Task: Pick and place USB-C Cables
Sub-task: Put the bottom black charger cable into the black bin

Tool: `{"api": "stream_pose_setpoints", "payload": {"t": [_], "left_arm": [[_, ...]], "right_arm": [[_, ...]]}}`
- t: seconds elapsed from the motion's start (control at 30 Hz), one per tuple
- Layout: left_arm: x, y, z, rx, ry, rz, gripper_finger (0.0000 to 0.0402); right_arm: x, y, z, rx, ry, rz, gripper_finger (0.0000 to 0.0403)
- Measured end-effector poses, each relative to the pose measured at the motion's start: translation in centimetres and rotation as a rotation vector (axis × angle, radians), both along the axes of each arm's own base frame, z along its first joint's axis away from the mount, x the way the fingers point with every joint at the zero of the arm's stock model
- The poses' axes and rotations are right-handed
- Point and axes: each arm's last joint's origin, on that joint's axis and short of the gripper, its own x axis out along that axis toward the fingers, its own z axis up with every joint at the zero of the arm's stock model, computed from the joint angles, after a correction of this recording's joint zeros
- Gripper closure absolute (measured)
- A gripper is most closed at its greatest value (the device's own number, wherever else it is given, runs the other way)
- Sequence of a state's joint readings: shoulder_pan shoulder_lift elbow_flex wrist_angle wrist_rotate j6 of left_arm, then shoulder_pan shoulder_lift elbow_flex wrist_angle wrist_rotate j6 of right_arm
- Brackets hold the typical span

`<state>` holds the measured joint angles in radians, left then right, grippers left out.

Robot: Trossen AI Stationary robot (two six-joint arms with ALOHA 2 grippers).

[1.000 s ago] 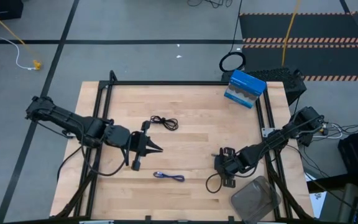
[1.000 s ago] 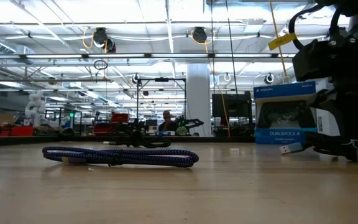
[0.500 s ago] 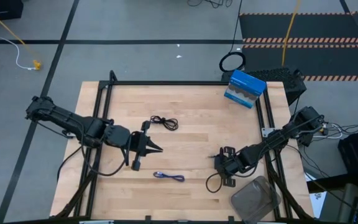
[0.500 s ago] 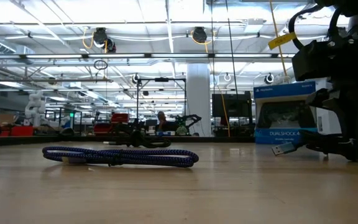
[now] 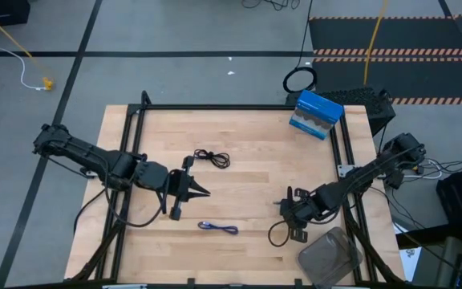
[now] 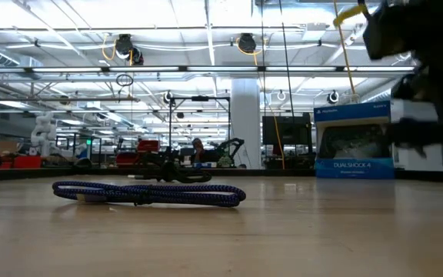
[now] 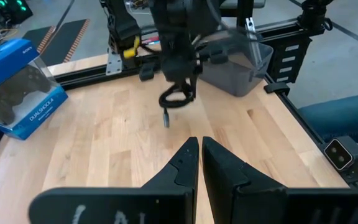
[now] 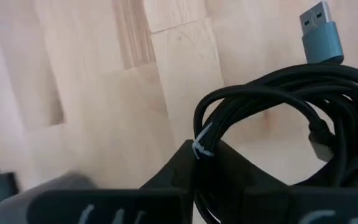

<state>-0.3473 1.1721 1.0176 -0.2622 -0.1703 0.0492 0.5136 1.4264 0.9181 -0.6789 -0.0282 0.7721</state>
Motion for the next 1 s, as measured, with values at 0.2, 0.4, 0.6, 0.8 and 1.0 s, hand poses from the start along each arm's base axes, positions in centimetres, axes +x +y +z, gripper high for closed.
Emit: {"api": "stream_pose_setpoints", "payload": {"t": [0.2,0.4,0.6,0.8,1.0], "left_arm": [[0.0,0.0,0.0,0.0,0.004,0.001,0.0376],[0.0,0.0,-0.1,0.0,0.007,0.001,0.0376],[-0.1,0.1,-0.3,0.011,0.035,0.001,0.0376],[-0.1,0.1,-0.3,0.011,0.035,0.001,0.0376],[-0.1,0.1,-0.3,0.011,0.035,0.001,0.0376]], "right_arm": [[0.0,0.5,5.2,-0.027,0.069,-0.024,0.0383],[-0.8,1.2,10.3,-0.029,0.115,-0.079,0.0384],[-2.3,1.8,13.4,-0.016,0.167,-0.159,0.0382],[-3.2,2.8,14.5,0.09,0.264,-0.261,0.0381],[-4.2,3.5,14.7,0.14,0.379,-0.348,0.0381]]}}
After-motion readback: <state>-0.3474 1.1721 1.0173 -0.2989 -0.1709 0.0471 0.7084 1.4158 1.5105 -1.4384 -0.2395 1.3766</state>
